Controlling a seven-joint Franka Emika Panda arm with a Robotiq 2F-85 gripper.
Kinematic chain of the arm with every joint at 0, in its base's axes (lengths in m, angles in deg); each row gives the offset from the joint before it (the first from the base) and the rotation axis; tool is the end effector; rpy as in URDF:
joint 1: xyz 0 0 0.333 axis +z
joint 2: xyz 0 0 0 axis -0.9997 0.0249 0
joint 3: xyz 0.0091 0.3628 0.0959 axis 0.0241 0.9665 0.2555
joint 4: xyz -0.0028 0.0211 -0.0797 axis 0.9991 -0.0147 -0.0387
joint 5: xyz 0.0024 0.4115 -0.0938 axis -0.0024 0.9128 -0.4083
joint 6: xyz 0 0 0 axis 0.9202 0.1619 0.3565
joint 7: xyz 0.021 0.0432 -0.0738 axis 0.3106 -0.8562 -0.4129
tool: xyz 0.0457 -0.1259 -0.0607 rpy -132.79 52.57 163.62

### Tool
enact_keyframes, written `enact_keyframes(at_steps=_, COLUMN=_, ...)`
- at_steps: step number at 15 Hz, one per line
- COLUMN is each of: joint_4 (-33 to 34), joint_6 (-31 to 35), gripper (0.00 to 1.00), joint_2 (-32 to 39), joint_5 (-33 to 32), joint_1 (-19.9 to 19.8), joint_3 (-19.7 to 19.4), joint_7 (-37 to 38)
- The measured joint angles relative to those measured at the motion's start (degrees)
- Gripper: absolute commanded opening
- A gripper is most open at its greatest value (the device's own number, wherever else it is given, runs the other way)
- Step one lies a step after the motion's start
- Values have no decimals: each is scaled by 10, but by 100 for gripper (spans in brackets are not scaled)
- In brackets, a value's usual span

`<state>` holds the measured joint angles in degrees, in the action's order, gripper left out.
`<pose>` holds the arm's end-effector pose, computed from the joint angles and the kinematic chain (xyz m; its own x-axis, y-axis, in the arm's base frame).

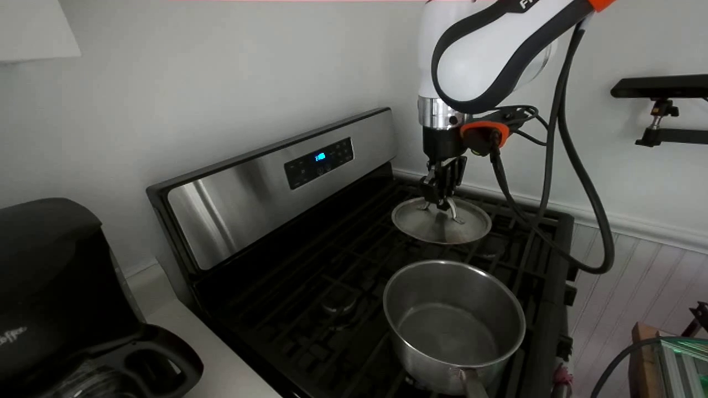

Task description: Move the pot to the left, then put the lid on the pot

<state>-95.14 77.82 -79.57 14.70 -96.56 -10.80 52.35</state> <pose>0.4900 -0.1562 0.3661 0.9860 -0.1666 -0.0036 -0.1647 -0.9775 0.1318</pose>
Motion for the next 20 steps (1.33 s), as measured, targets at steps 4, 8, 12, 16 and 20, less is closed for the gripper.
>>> enact_keyframes(at_steps=4, joint_4=1, joint_6=0, gripper=10, joint_2=1, joint_5=0, joint_1=0, joint_3=0, joint_7=0)
enact_keyframes(at_steps=8, joint_4=1, joint_6=0, gripper=10, joint_2=2, joint_5=0, joint_1=0, joint_3=0, joint_7=0)
enact_keyframes(at_steps=12, joint_4=1, joint_6=0, gripper=10, joint_2=2, joint_5=0, joint_1=0, joint_3=0, joint_7=0)
enact_keyframes(at_steps=16, joint_4=1, joint_6=0, gripper=10, joint_2=2, joint_5=0, joint_1=0, joint_3=0, joint_7=0)
enact_keyframes(at_steps=20, joint_4=0, joint_6=0, gripper=2, joint_2=2, joint_5=0, joint_1=0, joint_3=0, joint_7=0)
